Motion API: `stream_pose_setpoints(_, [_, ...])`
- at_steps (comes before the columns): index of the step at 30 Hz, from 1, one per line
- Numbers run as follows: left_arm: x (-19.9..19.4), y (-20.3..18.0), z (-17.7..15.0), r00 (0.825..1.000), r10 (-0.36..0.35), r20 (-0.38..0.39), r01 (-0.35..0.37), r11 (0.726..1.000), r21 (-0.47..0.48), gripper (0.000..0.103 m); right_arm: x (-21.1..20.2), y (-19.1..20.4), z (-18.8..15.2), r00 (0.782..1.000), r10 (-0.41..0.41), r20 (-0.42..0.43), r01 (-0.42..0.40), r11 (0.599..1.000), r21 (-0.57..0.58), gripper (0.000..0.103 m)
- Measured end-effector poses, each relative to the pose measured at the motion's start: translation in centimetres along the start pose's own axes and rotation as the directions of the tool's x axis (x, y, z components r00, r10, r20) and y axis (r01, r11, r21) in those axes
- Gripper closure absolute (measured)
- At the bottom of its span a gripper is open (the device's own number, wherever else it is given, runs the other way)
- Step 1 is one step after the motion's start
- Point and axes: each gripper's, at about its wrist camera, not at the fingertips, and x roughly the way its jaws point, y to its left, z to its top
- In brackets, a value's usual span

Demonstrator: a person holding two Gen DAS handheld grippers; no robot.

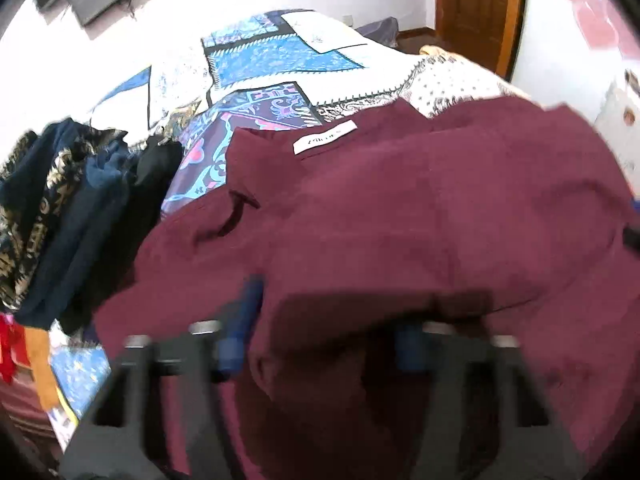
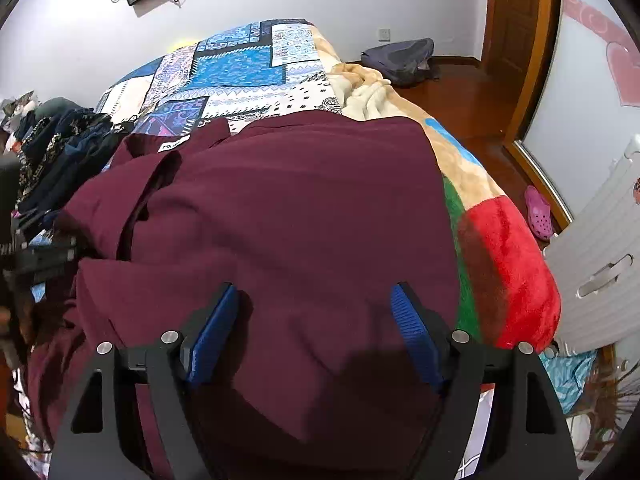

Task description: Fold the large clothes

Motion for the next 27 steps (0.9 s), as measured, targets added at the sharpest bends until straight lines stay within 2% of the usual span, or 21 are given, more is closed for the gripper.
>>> stream_pose_setpoints(1, [-0.3, 0.4, 0.3, 1.000, -0.010, 0.009, 0.011, 1.000, -0.023, 0.083, 0.1, -0.2, 0.0, 1.000, 0.005, -0.002, -0.005, 1.000, 0.004, 0.027])
stream_pose_setpoints(2, [-1.0, 1.1, 0.5, 0.999, -0.041, 0.029, 0.043, 0.997, -0.063, 0.088, 0.1, -0.4, 0.0, 1.000, 0.011, -0.007, -0.010, 1.000, 0.010, 0.027])
stream_pose_setpoints(4, [-2.3, 2.6, 0.6, 0.993, -0.095, 0.063, 0.103, 0.985, -0.141, 0.091, 0.1, -0.7, 0.2, 1.000, 0.019, -0.016, -0.019, 1.000, 0.015, 0.027])
stream_pose_setpoints(5, [-3.3, 3.8, 0.6, 0.987, -0.137, 0.090, 0.152, 0.970, -0.192, 0.091, 0.1, -0.8, 0.3, 1.000, 0.019, -0.021, -0.019, 1.000, 0.017, 0.027])
stream_pose_setpoints(7, [-5.8, 6.7, -0.1, 0.964, -0.212, 0.159, 0.252, 0.921, -0.298, 0.091, 0.0, -1.1, 0.6, 1.000, 0.016, -0.027, -0.015, 1.000, 0.023, 0.027])
stream_pose_setpoints(10, [-8.8, 10.1, -1.8, 0.939, -0.244, 0.241, 0.325, 0.859, -0.395, 0.091, 0.2, -1.5, 1.0, 1.000, 0.005, -0.026, -0.004, 0.999, 0.036, 0.027])
stream_pose_setpoints(12, [-9.7, 11.8, -3.1, 0.932, -0.251, 0.262, 0.347, 0.824, -0.447, 0.091, 0.4, -1.9, 1.0, 1.000, 0.006, -0.028, -0.005, 0.998, 0.055, 0.027])
stream_pose_setpoints(13, [-9.8, 12.5, -3.8, 0.931, -0.253, 0.265, 0.353, 0.809, -0.470, 0.091, 0.4, -2.0, 1.0, 1.000, 0.011, -0.027, -0.009, 0.998, 0.064, 0.027])
stream_pose_setpoints(15, [-9.5, 14.0, -5.7, 0.943, -0.230, 0.240, 0.326, 0.785, -0.526, 0.088, 0.6, -2.0, 0.8, 1.000, 0.015, -0.023, -0.013, 0.997, 0.077, 0.027])
stream_pose_setpoints(18, [-8.2, 15.2, -8.7, 0.974, -0.162, 0.159, 0.225, 0.783, -0.580, 0.072, 0.7, -1.5, 0.7, 1.000, -0.011, -0.019, 0.012, 0.998, 0.062, 0.027])
stream_pose_setpoints(20, [-7.4, 15.7, -10.4, 0.989, -0.111, 0.096, 0.147, 0.786, -0.601, 0.071, 0.7, -1.2, 0.7, 0.999, -0.032, -0.020, 0.033, 0.998, 0.044, 0.027])
stream_pose_setpoints(22, [-6.7, 16.3, -12.2, 0.992, -0.112, 0.053, 0.121, 0.771, -0.625, 0.071, 0.7, -0.9, 0.7, 0.999, -0.046, -0.023, 0.046, 0.998, 0.030, 0.027])
stream_pose_setpoints(24, [-6.0, 16.8, -13.8, 0.987, -0.156, 0.039, 0.142, 0.733, -0.665, 0.071, 0.7, -0.9, 0.7, 0.998, -0.053, -0.026, 0.054, 0.998, 0.026, 0.027])
stream_pose_setpoints(27, [-5.8, 16.9, -14.8, 0.978, -0.203, 0.047, 0.178, 0.696, -0.696, 0.068, 0.5, -1.1, 0.8, 0.998, -0.052, -0.031, 0.053, 0.998, 0.040, 0.027])
